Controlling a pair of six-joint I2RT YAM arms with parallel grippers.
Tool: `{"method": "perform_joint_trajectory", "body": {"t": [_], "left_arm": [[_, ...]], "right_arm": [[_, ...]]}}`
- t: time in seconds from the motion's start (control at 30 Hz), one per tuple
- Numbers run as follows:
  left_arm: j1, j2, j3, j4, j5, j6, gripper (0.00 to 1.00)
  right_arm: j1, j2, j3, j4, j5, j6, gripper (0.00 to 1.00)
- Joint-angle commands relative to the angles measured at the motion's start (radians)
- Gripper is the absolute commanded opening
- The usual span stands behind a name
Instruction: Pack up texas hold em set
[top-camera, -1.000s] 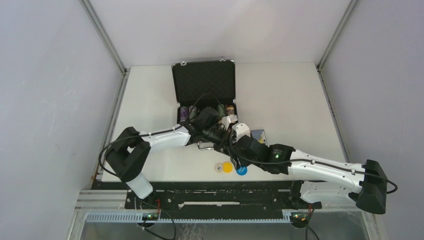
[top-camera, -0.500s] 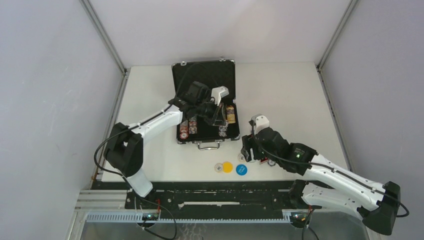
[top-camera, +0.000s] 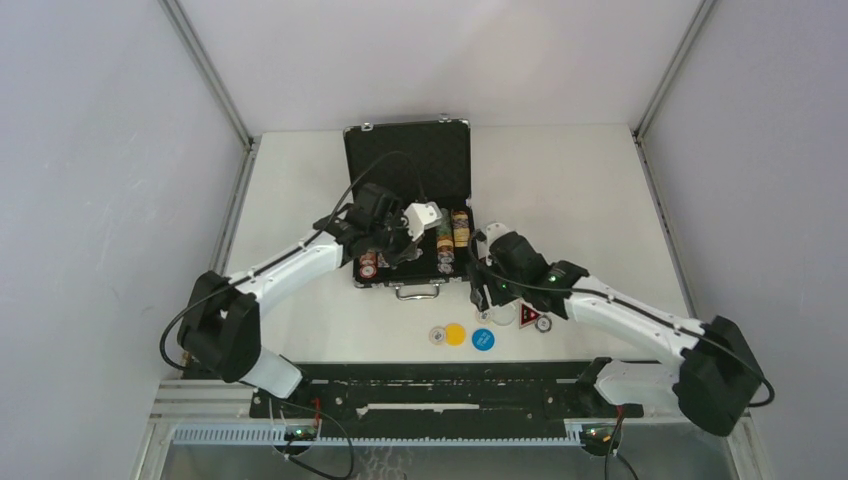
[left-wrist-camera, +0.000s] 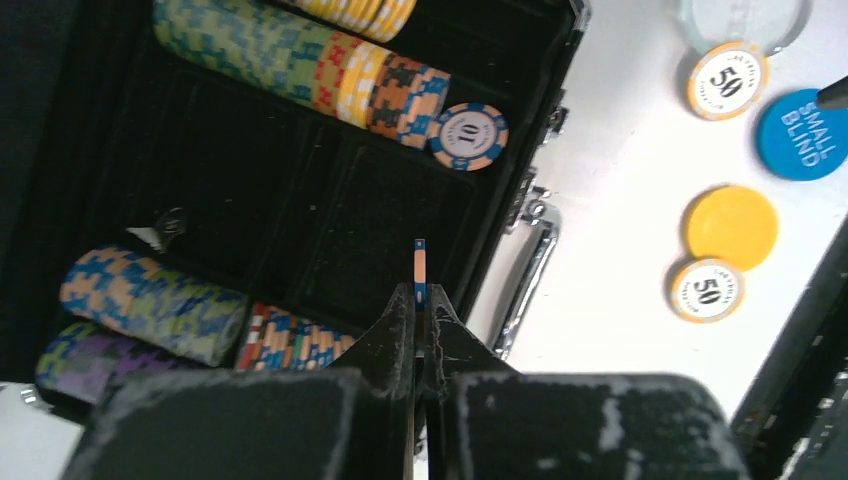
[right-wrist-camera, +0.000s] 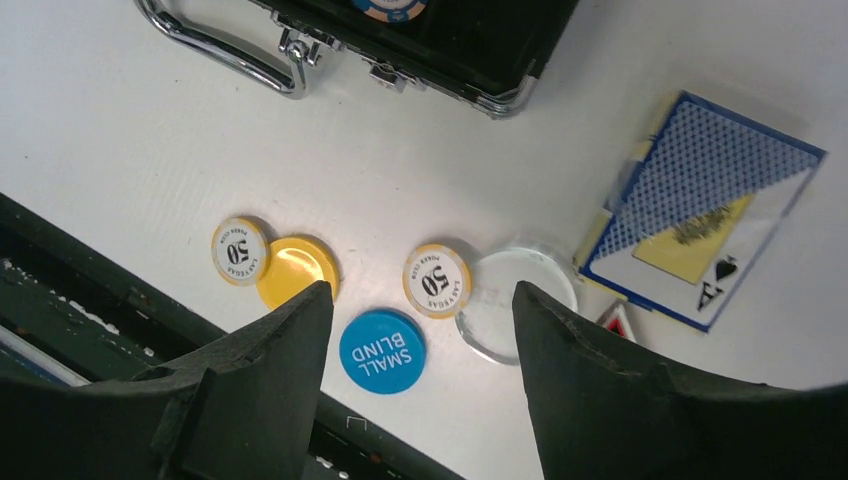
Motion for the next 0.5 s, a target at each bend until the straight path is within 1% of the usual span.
{"method": "perform_joint_trajectory", "body": {"t": [0.0, 0.2, 0.37, 0.47], "left_arm": [[0.054, -0.064, -0.029, 0.036, 0.017, 0.155, 0.0], [0.083, -0.008, -0.009, -0.042, -0.002, 0.196, 0.0], [0.097, 0.053, 0.049, -0.172, 0.062, 0.247, 0.0], [0.098, 0.058, 0.046, -0.185, 0.061, 0.255, 0.0]], "right_arm": [[-0.007, 0.102, 0.103, 0.081, -0.064, -0.058, 0.74], [-0.01, 0.176, 0.145, 0.093, -0.082, -0.093, 0.74], [-0.012, 0.199, 0.152, 0.096, -0.087, -0.097, 0.74], [-0.013, 0.208, 0.153, 0.096, -0.089, -0.101, 0.74]]}}
